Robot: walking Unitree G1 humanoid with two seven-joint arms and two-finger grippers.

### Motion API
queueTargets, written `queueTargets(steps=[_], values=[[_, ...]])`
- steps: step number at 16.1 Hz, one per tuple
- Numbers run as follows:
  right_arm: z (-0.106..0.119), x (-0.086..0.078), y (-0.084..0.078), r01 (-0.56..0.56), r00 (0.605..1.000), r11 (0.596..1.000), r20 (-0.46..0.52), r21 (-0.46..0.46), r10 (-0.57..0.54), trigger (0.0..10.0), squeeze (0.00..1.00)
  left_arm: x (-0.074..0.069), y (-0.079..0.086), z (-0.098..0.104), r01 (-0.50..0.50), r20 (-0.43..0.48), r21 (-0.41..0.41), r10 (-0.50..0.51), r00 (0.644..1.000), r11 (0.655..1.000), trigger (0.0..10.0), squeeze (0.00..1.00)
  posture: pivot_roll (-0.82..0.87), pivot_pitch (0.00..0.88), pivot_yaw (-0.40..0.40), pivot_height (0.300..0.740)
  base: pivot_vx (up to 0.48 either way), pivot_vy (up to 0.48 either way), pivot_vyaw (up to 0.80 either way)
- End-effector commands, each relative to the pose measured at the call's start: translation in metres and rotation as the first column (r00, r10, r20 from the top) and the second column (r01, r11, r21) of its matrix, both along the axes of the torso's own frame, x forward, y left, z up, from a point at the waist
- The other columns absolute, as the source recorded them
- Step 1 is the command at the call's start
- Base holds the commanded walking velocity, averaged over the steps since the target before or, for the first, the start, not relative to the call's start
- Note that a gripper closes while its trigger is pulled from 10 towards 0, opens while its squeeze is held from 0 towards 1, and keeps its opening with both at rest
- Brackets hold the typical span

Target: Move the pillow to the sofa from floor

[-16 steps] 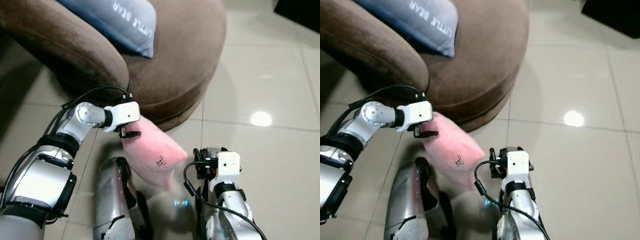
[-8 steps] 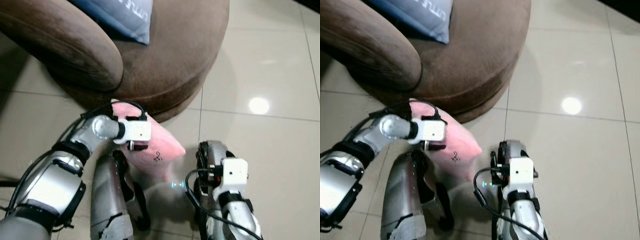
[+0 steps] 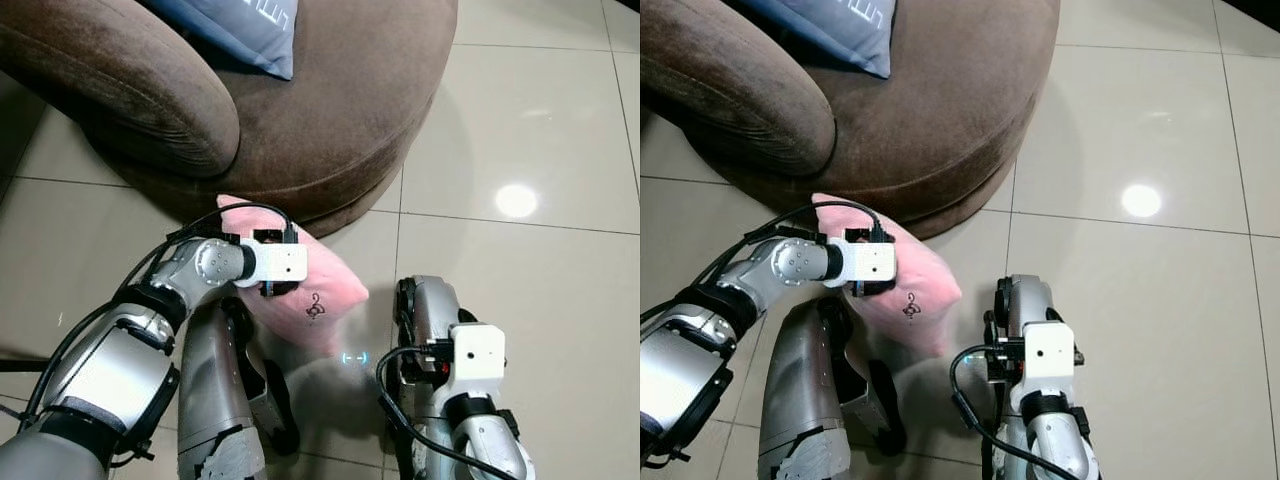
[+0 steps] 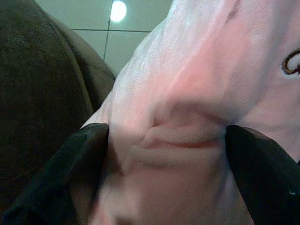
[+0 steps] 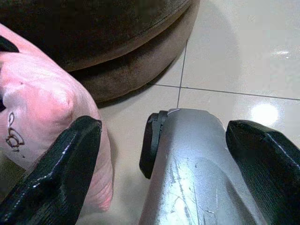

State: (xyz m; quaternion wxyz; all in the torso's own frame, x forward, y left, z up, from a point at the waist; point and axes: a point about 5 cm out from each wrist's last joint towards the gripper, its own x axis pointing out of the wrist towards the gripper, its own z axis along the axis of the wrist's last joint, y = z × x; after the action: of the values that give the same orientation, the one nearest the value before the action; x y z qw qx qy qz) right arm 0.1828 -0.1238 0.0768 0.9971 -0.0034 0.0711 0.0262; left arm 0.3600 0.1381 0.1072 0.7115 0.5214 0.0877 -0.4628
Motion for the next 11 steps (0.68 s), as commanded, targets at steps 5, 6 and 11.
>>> queueTargets(steps=[5,6,11], values=[[-0.0084,-0.0082,-0.0003,0.004,0.998,1.000,-0.069,0.004,-0.004,10.0,0.00,-0.0016,0.0064,-0.0111,-0.140,-0.051,-0.090,0.136,0.989,0.986,0.0,0.00,-0.24,0.408,0.112,0.478,0.000,0.000,0.00],[-0.0085,-0.0089,-0.0001,0.002,0.997,1.000,-0.075,0.004,-0.002,10.0,0.00,0.0003,0.0068,-0.0100,-0.195,-0.062,-0.149,0.188,0.980,0.969,0.0,0.00,-0.23,0.411,0.109,0.478,0.000,0.000,0.00],[-0.0103,-0.0100,0.0009,-0.001,0.996,1.000,-0.089,0.008,0.002,10.0,0.00,0.0023,0.0079,-0.0111,-0.323,-0.127,-0.282,0.298,0.946,0.903,0.0,0.00,-0.23,0.417,0.104,0.478,0.000,0.000,0.00]])
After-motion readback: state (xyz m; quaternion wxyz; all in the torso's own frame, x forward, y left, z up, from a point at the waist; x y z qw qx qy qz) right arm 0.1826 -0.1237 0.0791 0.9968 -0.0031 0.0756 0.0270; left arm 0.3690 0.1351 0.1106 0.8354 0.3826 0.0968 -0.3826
